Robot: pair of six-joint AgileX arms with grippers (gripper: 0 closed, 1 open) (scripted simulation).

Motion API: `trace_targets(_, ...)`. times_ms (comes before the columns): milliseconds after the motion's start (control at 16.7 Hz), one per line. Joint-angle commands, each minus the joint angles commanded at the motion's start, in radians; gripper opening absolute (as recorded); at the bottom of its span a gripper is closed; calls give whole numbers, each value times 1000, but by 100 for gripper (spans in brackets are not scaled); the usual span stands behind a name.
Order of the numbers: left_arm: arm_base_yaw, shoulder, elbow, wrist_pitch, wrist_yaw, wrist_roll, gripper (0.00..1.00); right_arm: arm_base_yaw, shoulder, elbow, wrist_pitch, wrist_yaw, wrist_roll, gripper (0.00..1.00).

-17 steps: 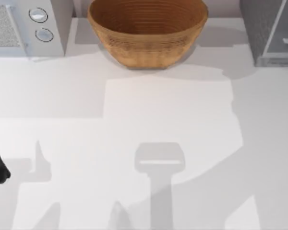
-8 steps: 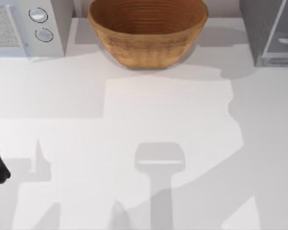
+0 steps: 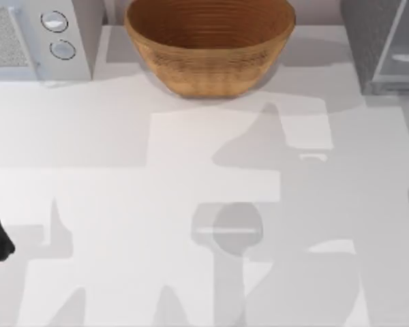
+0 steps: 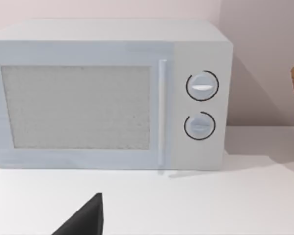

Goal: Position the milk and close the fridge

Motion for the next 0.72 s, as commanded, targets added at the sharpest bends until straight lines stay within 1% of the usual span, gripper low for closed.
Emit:
trace_targets(360, 0, 0, 0, 0, 0, 0, 100, 70, -670, -368, -261, 60, -5, 100)
trace_targets(720, 0, 0, 0, 0, 0, 0, 100, 98, -1300, -684, -553, 82, -1, 100)
